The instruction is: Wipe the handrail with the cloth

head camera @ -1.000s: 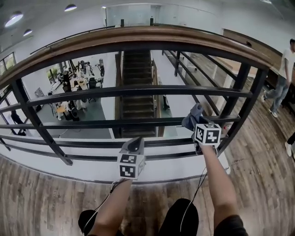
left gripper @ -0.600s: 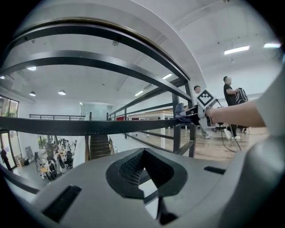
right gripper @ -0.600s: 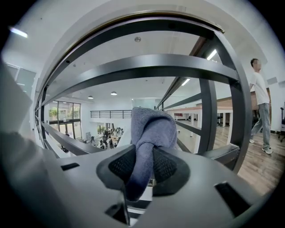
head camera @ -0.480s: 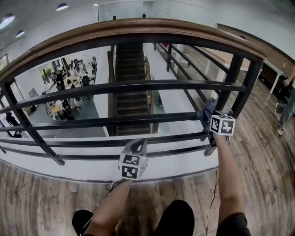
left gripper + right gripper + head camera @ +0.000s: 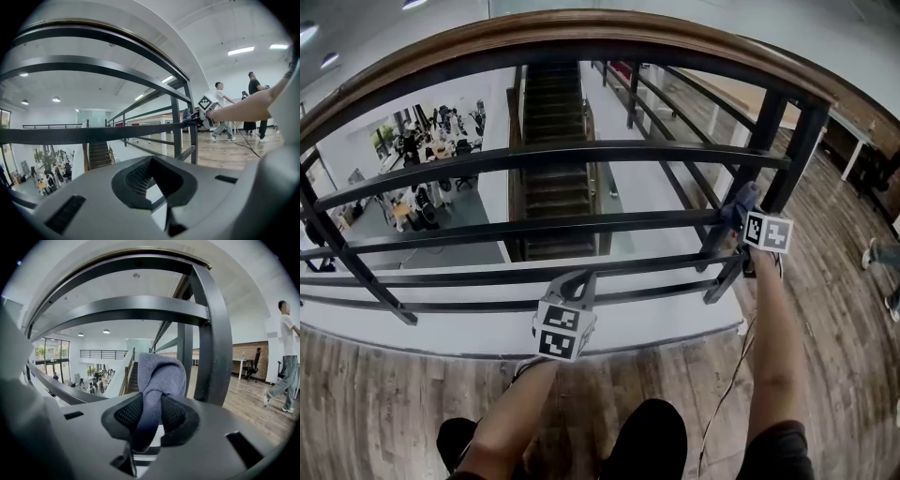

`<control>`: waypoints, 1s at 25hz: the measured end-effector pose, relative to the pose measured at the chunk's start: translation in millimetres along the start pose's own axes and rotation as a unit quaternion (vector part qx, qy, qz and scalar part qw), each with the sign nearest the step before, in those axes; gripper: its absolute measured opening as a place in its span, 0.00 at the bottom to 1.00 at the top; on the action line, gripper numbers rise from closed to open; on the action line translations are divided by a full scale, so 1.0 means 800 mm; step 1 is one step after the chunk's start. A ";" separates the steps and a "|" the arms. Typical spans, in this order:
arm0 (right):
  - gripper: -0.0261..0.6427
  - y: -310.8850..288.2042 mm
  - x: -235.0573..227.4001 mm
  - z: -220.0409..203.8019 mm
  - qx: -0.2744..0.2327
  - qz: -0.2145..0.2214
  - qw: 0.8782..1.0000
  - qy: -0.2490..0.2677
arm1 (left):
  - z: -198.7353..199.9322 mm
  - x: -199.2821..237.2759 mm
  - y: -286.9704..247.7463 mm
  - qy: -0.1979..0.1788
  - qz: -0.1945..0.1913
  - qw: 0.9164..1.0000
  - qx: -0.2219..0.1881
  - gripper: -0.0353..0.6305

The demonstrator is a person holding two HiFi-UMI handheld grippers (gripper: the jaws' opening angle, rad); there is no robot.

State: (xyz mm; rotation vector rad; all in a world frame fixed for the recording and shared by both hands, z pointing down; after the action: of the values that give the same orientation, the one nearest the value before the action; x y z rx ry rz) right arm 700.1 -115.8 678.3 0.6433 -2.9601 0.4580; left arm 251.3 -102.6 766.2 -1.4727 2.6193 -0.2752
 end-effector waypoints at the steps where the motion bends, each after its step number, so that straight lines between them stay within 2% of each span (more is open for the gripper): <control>1: 0.19 -0.002 -0.007 0.000 0.003 -0.008 1.000 0.000 | 0.000 -0.001 0.001 0.000 0.000 1.000 -0.001 0.05; 5: 0.19 -0.010 -0.030 -0.003 0.012 -0.036 0.999 -0.010 | -0.004 0.006 0.008 -0.004 0.005 1.000 0.001 0.05; 10: 0.19 -0.012 -0.038 -0.009 0.001 -0.040 0.998 -0.045 | -0.014 0.024 0.023 0.001 0.017 1.000 0.008 0.05; 13: 0.19 -0.006 -0.035 -0.011 -0.028 -0.029 0.996 -0.078 | -0.016 0.042 0.039 0.005 0.030 0.999 0.010 0.05; 15: 0.19 0.006 -0.025 -0.009 -0.069 -0.001 0.992 -0.104 | -0.014 0.055 0.052 0.006 0.040 0.999 0.004 0.05; 17: 0.19 0.028 0.000 -0.003 -0.101 0.031 0.990 -0.097 | -0.012 0.069 0.066 0.006 0.048 0.999 -0.001 0.05; 19: 0.19 0.058 0.041 0.009 -0.123 0.062 0.988 -0.065 | -0.008 0.087 0.084 0.007 0.058 0.998 -0.008 0.05; 21: 0.19 0.089 0.095 0.020 -0.138 0.092 0.985 -0.037 | -0.007 0.108 0.106 0.012 0.073 0.997 -0.012 0.05; 25: 0.19 0.140 0.209 0.007 -0.148 0.163 0.975 -0.024 | -0.028 0.142 0.148 0.020 0.107 0.994 -0.013 0.05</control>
State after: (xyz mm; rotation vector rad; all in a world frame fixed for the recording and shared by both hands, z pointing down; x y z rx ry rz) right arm 501.1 -86.6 665.4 0.1386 -3.0958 0.0139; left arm 89.5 -137.2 760.2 -1.1911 2.7934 -0.2509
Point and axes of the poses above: the fingertips, and each gripper's own axes: y backward along the fingers, x to its left, z out of its top, the point moved 9 cm from there along y, backward along the fingers, and after that the axes turned 11 degrees about -z, right-handed, at the moved point
